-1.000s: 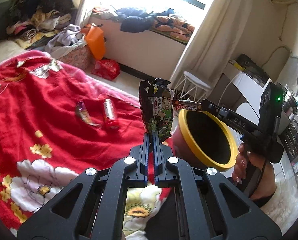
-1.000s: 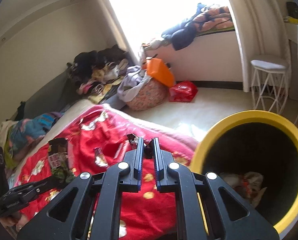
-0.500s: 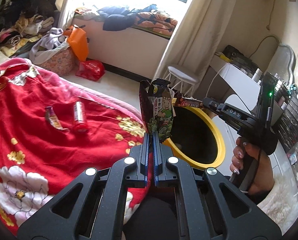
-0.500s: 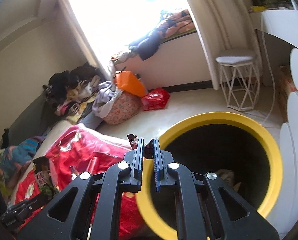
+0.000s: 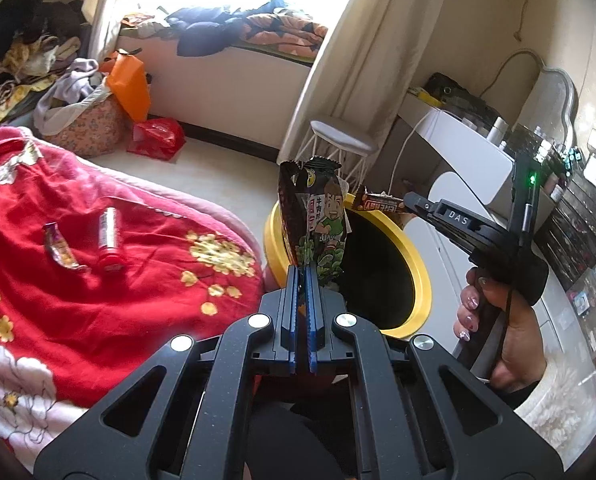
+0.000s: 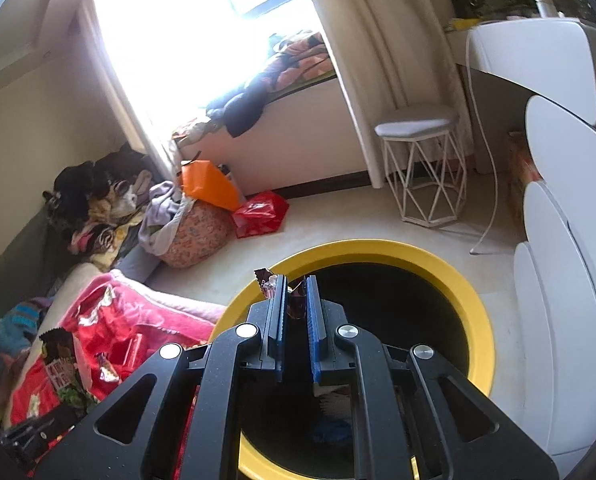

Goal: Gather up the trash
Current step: 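Carry the green snack packet over the yellow bin and open the left tool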

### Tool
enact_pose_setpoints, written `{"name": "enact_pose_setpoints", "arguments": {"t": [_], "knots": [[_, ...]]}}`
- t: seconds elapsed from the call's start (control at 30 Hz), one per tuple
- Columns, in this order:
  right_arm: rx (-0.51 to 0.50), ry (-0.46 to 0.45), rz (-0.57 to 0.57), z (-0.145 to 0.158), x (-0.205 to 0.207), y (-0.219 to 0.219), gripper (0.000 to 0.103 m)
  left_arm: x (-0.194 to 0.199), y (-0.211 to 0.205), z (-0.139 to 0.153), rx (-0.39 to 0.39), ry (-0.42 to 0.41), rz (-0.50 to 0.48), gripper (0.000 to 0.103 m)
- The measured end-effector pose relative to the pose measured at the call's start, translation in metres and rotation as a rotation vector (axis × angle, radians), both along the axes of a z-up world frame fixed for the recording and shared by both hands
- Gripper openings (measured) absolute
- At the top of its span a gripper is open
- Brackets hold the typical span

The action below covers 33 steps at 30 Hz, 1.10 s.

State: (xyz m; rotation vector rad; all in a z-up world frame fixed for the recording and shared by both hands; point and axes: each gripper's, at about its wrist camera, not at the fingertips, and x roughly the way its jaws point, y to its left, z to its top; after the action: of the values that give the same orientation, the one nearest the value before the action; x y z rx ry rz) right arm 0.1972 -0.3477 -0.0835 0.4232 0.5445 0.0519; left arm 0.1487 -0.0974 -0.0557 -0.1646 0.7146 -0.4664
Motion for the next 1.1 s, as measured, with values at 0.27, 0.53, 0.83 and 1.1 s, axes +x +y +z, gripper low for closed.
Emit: {"name": "enact_pose_setpoints", "arguments": {"t": [0.27,0.53,0.83,1.1], "knots": [[-0.024,0.005,-0.042,0.000,-0.003,-0.009,0.009,0.006,-0.022,-0.006,0.025,0.007,-0.042,0.002],[-0.083,0.023,-0.085,-0.001,-0.001,-0.015,0.009,0.020,-0.046,-0.018,0.054,0.032,-0.076,0.002],[-0.043,0.056,-0.105,-0.009,0.001,-0.027,0.009,0.041,-0.071,-0.030,0.092,0.057,-0.105,0.002],[-0.022,0.076,-0.103,-0.010,0.006,-0.031,0.010,0.057,-0.085,-0.040,0.113,0.085,-0.111,0.002]]}}
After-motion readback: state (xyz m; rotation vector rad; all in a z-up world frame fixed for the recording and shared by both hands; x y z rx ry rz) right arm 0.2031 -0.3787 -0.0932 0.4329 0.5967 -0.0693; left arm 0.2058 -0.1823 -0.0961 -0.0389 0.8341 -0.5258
